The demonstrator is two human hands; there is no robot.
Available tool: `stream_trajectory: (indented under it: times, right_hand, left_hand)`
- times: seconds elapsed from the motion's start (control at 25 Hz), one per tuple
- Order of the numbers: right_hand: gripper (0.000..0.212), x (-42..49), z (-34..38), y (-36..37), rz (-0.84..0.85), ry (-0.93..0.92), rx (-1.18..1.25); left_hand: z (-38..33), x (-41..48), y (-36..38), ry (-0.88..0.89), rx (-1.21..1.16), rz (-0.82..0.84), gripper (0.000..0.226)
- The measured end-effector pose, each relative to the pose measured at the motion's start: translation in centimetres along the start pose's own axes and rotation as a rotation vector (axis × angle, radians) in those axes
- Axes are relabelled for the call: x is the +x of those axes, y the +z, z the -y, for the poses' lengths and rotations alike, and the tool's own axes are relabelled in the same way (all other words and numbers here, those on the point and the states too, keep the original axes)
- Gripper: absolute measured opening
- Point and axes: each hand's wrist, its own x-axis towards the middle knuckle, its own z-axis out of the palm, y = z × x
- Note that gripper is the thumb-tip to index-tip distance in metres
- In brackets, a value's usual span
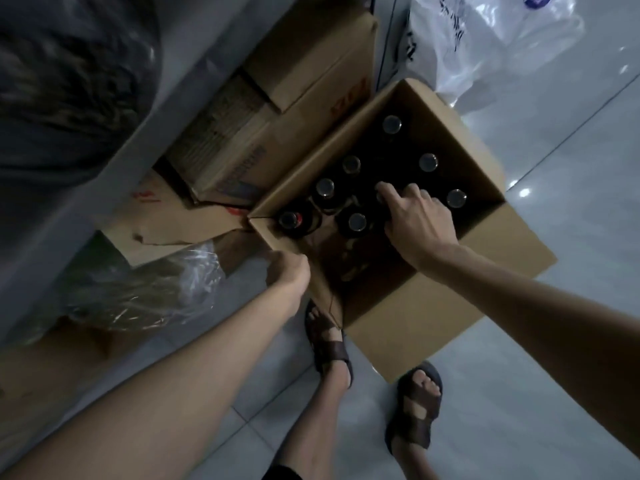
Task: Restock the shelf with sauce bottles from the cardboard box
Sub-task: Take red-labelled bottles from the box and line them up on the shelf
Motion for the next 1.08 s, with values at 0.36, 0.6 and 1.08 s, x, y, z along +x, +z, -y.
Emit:
stream_trajectory:
  times: [0.36, 0.6, 1.08]
  right_hand:
    - [0.019, 5.3, 0.5, 1.6, 0.06, -0.069, -0.222]
    - [0.02, 2.7, -0.5, -1.0, -0.006, -0.015, -0.052]
    - [0.027, -12.2, 0.7, -23.8, -0.164, -0.228, 0.014]
  left_hand:
    - [0.2, -1.0, -0.4, 0.169, 0.315, -0.1, 0.049]
    - [1.5, -2.3, -1.5, 0.246, 0.128, -0.066, 0.043]
    - [-1.0, -20.6, -4.8, 0.584, -0.062, 0.021, 0.067]
